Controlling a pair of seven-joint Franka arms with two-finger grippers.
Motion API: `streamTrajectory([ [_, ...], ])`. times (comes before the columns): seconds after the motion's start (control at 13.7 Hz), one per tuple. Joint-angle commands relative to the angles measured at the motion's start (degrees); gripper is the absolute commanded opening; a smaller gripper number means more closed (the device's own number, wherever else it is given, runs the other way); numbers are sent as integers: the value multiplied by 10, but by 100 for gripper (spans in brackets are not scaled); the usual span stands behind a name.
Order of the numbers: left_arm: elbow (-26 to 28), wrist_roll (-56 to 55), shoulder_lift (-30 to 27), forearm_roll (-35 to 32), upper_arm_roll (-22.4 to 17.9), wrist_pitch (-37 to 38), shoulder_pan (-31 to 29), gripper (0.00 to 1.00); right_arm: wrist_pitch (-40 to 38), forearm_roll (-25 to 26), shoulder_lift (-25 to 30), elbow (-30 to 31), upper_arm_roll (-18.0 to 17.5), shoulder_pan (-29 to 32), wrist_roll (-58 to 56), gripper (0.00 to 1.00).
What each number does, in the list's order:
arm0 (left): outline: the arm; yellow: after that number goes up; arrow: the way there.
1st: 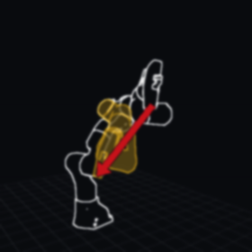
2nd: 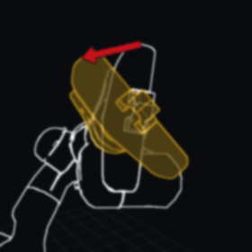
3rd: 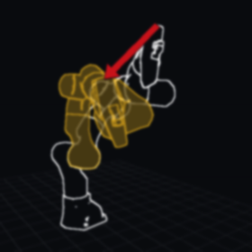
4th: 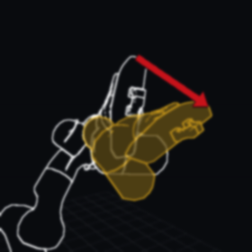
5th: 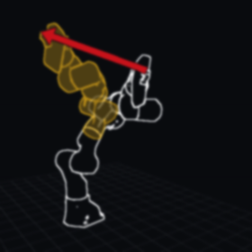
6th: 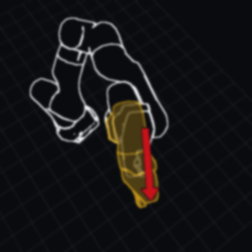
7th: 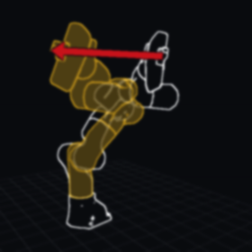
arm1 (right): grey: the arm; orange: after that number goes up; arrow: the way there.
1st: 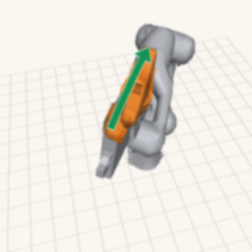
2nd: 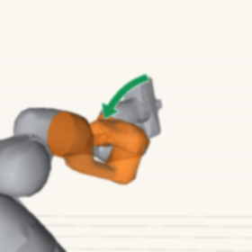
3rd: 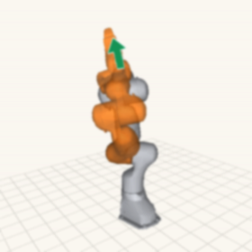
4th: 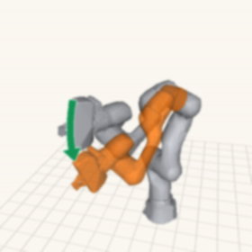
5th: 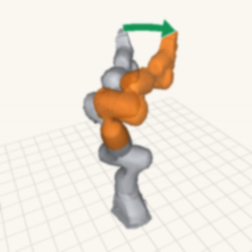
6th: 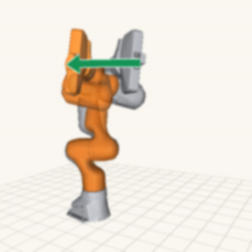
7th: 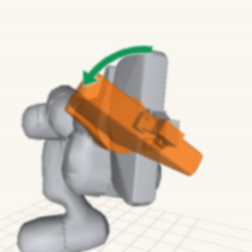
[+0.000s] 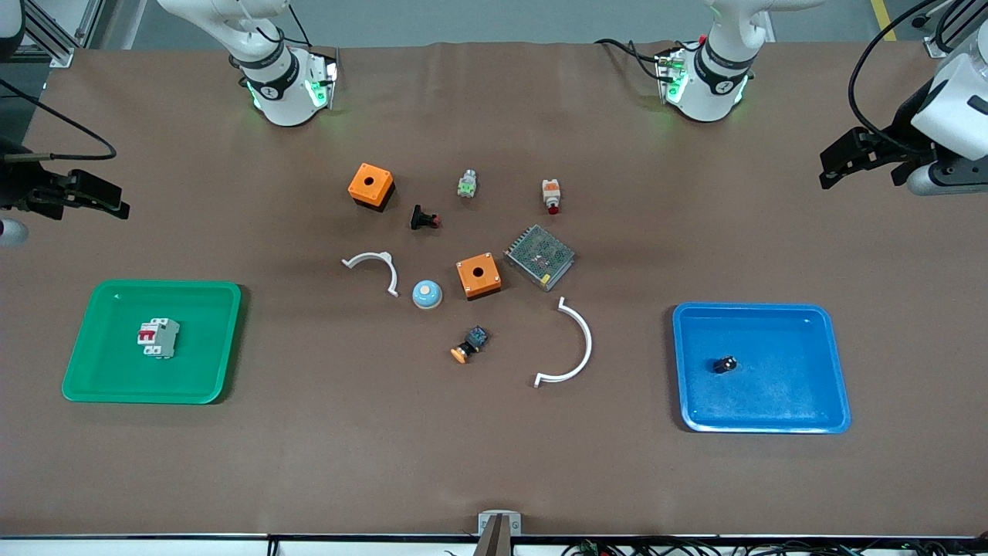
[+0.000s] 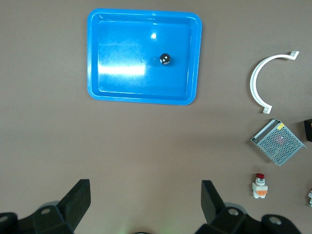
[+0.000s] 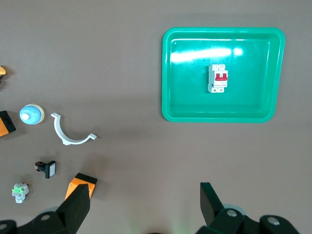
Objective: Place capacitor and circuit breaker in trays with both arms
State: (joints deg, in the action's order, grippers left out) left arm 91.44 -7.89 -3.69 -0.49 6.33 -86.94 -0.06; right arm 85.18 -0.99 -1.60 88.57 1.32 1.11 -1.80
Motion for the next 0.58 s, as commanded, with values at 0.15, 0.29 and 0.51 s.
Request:
streamTrajectory([
  [0.15,-2,-5,-4,0,2,-3,2,100,20,6,50,49,-3,6,-11,100],
  [0.29,-3,-1,-3,0,2,-3,1,100,20,4,54,50,-2,6,-10,100],
  [0.51,-6,4,-3,-1,-1,-3,-1,100,27,1,61,50,-3,6,-11,100],
])
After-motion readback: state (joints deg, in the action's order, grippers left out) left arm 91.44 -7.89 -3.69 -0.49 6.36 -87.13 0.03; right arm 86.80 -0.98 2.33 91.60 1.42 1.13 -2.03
